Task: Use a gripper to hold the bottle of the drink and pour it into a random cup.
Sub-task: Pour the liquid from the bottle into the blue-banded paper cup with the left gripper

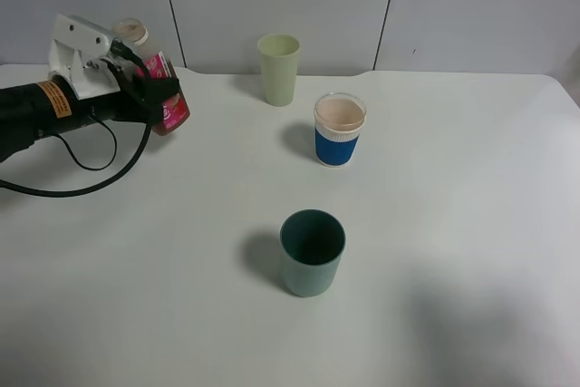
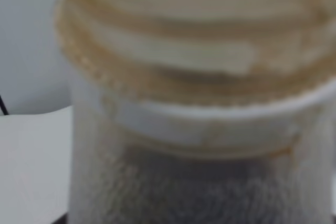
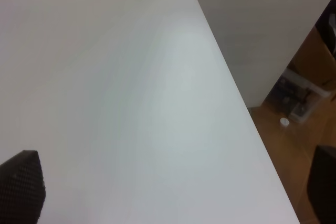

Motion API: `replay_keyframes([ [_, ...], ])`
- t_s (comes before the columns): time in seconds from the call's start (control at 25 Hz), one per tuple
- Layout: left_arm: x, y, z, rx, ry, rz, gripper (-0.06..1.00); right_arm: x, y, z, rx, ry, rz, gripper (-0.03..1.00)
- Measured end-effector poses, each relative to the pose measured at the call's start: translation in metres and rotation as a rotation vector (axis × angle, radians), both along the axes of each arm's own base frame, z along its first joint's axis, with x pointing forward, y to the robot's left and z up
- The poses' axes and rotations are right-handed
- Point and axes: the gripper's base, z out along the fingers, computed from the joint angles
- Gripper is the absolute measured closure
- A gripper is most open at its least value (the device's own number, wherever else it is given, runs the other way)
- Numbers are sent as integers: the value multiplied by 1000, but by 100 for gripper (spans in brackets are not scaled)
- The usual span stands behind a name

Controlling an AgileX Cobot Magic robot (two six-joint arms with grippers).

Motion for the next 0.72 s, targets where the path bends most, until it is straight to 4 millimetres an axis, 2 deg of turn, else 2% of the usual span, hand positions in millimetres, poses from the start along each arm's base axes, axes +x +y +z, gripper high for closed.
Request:
replay_keyframes([
  [0.24, -6, -16, 7, 86, 5, 88, 59, 0, 0, 0, 0, 0, 0, -3],
  [0.72, -23, -50, 8, 195, 86, 19, 59, 0, 0, 0, 0, 0, 0, -3],
])
